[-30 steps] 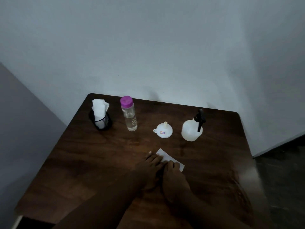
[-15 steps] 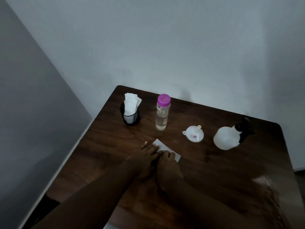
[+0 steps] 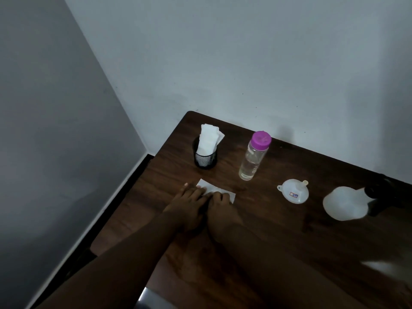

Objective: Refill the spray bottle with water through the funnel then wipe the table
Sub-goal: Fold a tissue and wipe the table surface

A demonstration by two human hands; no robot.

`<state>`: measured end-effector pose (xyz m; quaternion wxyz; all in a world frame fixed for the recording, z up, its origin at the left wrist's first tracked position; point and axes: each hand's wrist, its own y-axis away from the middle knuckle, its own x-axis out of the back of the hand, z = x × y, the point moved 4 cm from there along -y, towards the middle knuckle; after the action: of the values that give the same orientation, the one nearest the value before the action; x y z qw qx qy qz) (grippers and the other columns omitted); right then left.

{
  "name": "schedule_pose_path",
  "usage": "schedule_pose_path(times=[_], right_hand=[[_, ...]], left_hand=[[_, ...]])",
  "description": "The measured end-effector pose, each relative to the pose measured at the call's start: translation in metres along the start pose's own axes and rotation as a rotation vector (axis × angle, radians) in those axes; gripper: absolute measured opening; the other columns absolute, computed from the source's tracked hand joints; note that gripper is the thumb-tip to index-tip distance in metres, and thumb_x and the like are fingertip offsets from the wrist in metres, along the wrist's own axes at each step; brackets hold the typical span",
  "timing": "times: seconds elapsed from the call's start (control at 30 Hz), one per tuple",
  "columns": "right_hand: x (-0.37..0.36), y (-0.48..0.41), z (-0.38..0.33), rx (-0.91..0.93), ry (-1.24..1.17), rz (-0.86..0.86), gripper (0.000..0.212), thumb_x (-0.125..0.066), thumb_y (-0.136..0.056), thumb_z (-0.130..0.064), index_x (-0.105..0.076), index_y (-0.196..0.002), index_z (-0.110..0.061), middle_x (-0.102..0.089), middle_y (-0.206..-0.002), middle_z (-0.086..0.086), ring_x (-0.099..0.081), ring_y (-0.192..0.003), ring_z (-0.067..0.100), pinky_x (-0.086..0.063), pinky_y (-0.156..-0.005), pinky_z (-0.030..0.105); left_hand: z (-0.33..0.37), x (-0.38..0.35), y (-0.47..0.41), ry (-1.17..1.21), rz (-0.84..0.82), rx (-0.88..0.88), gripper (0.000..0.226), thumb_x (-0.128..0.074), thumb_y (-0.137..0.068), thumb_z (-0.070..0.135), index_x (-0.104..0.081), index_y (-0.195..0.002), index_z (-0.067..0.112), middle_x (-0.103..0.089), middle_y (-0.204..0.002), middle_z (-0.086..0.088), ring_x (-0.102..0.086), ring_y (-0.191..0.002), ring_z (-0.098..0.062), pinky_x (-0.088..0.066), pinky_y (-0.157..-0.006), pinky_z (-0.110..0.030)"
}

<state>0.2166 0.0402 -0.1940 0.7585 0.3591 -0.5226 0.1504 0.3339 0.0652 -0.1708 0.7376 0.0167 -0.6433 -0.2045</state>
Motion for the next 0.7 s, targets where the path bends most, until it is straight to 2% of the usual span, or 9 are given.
schedule_pose_path(times=[0.07, 0.17, 0.27, 0.43, 0.53, 0.63, 0.7], right_hand=[[0.004, -0.002, -0.003, 0.053, 0.056, 0.04, 0.056, -0.051, -0.095, -0.033, -0.04, -0.14, 0.0, -0.048, -0.133, 0.024, -0.047, -0.116, 0.039, -0.045, -0.095, 0.045], [0.004, 0.0, -0.008, 0.138, 0.143, 0.088, 0.058, -0.048, -0.097, -0.034, -0.038, -0.142, 0.002, -0.046, -0.138, 0.026, -0.044, -0.124, 0.042, -0.043, -0.102, 0.048], [0.004, 0.006, -0.007, 0.21, 0.177, 0.117, 0.055, -0.045, -0.099, -0.033, -0.04, -0.142, 0.001, -0.044, -0.141, 0.025, -0.041, -0.128, 0.043, -0.041, -0.105, 0.049], [0.01, 0.023, 0.01, 0.272, 0.061, 0.213, 0.052, -0.039, -0.103, -0.028, -0.032, -0.148, -0.001, -0.036, -0.149, 0.019, -0.032, -0.138, 0.039, -0.037, -0.111, 0.045], [0.006, 0.032, 0.016, 0.315, 0.075, 0.234, 0.052, -0.039, -0.102, -0.029, -0.035, -0.147, -0.002, -0.039, -0.148, 0.018, -0.034, -0.138, 0.038, -0.036, -0.113, 0.048], [-0.009, 0.037, 0.022, 0.389, 0.136, 0.181, 0.057, -0.044, -0.099, -0.028, -0.034, -0.147, 0.0, -0.04, -0.148, 0.022, -0.035, -0.137, 0.04, -0.037, -0.111, 0.05], [-0.013, 0.044, 0.03, 0.392, 0.066, 0.158, 0.059, -0.047, -0.098, -0.027, -0.031, -0.149, -0.003, -0.034, -0.152, 0.021, -0.03, -0.142, 0.04, -0.038, -0.112, 0.05]], left_hand=[[-0.003, -0.003, 0.008, 0.022, 0.039, 0.036, 0.073, -0.021, -0.094, 0.052, -0.029, -0.159, 0.02, -0.033, -0.163, -0.015, -0.026, -0.153, -0.033, -0.003, -0.124, -0.049], [-0.001, -0.009, 0.022, 0.042, 0.071, 0.092, 0.076, -0.017, -0.091, 0.055, -0.031, -0.158, 0.02, -0.037, -0.161, -0.014, -0.031, -0.151, -0.031, -0.008, -0.126, -0.05], [0.005, -0.014, 0.032, 0.044, 0.083, 0.162, 0.074, -0.019, -0.092, 0.054, -0.029, -0.159, 0.022, -0.04, -0.16, -0.013, -0.034, -0.149, -0.03, -0.005, -0.124, -0.047], [0.032, -0.014, 0.041, 0.066, 0.035, 0.28, 0.082, -0.007, -0.089, 0.061, -0.027, -0.159, 0.024, -0.033, -0.163, -0.009, -0.023, -0.154, -0.025, 0.003, -0.125, -0.05], [0.054, -0.011, 0.044, 0.099, 0.007, 0.323, 0.091, 0.003, -0.082, 0.066, -0.024, -0.159, 0.025, -0.028, -0.166, -0.005, -0.018, -0.155, -0.022, 0.003, -0.127, -0.051], [0.078, -0.009, 0.046, 0.132, 0.004, 0.379, 0.088, -0.001, -0.085, 0.067, -0.026, -0.158, 0.025, -0.03, -0.165, -0.003, -0.019, -0.155, -0.022, 0.003, -0.127, -0.051], [0.093, -0.013, 0.046, 0.131, -0.027, 0.401, 0.077, -0.014, -0.094, 0.065, -0.024, -0.159, 0.026, -0.028, -0.165, -0.003, -0.019, -0.154, -0.023, 0.0, -0.127, -0.052]])
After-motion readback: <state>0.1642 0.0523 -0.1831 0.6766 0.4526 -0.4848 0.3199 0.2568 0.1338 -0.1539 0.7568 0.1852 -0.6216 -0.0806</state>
